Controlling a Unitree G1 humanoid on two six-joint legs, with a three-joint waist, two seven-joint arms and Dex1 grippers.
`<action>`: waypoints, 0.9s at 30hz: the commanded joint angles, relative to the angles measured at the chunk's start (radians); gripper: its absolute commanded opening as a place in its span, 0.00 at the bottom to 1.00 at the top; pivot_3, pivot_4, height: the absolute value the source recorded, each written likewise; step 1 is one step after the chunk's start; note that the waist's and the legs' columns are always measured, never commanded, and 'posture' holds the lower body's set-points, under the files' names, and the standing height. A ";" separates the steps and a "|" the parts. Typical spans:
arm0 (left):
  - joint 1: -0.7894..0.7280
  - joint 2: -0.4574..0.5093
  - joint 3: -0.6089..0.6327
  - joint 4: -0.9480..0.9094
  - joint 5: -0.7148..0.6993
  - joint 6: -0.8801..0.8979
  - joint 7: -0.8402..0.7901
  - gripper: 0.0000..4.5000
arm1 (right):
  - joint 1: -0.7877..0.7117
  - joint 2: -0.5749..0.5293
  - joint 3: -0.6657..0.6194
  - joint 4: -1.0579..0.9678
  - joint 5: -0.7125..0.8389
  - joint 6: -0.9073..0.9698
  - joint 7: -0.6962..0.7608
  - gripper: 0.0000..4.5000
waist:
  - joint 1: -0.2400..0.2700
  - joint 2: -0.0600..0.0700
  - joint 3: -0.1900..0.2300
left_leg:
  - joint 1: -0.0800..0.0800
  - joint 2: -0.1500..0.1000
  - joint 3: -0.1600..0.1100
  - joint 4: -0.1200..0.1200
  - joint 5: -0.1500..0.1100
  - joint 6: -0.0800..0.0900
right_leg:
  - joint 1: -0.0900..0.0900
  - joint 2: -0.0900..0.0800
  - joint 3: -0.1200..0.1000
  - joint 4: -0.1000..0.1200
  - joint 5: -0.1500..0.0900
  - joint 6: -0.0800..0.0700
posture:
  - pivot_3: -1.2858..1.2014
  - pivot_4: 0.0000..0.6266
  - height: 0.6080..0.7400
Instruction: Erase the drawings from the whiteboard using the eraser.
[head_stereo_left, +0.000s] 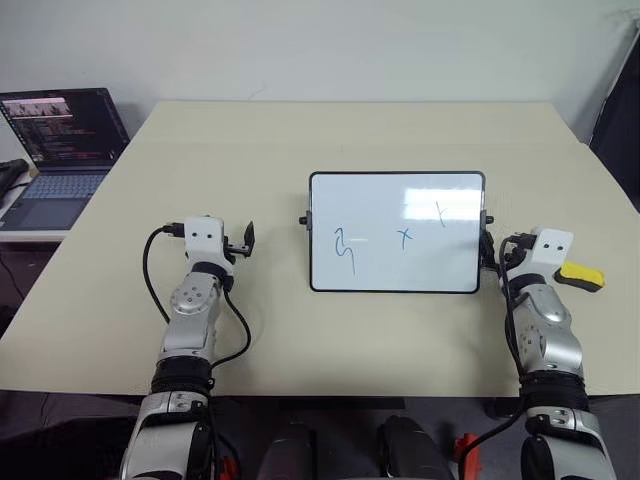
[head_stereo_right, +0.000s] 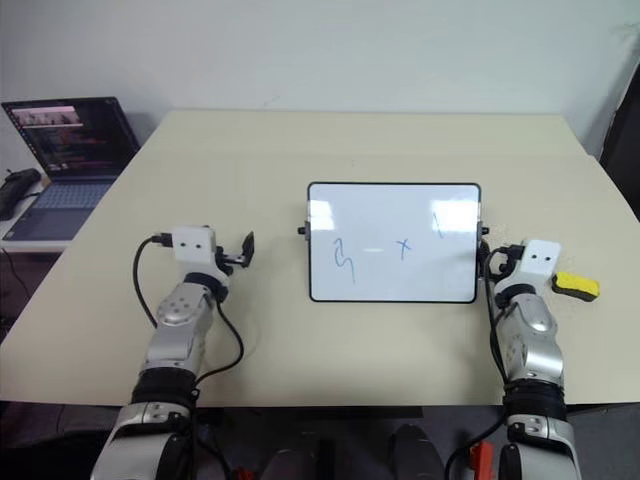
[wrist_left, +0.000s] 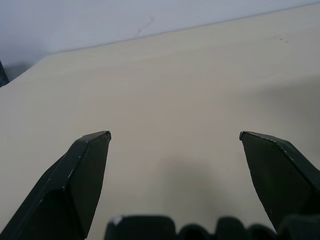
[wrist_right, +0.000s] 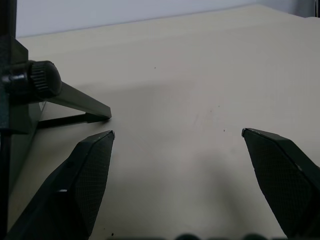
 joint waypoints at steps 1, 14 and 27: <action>-0.005 0.004 0.012 -0.061 -0.015 0.012 -0.005 1.00 | -0.023 0.009 0.011 -0.017 0.002 -0.006 0.006 1.00 | 0.000 0.000 0.000 | 0.000 0.000 0.000 0.000 0.000 0.000 | 0.000 0.000 0.000 0.000 0.000 0.000 | 0.52 0.24 1.00; 0.004 -0.059 -0.001 -0.058 -0.006 0.008 0.008 1.00 | -0.048 -0.034 -0.018 -0.009 0.010 0.020 0.021 1.00 | -0.013 0.000 0.000 | 0.000 0.000 0.000 0.000 0.000 0.000 | 0.000 0.000 0.000 0.001 0.000 0.000 | 0.52 0.24 1.00; 0.002 -0.102 -0.042 -0.090 0.006 0.033 0.001 1.00 | 0.005 -0.083 -0.052 -0.055 0.020 0.057 0.021 1.00 | -0.012 0.000 0.000 | 0.000 0.000 0.000 0.000 0.000 0.000 | 0.000 0.000 0.000 0.001 0.000 0.000 | 0.52 0.24 1.00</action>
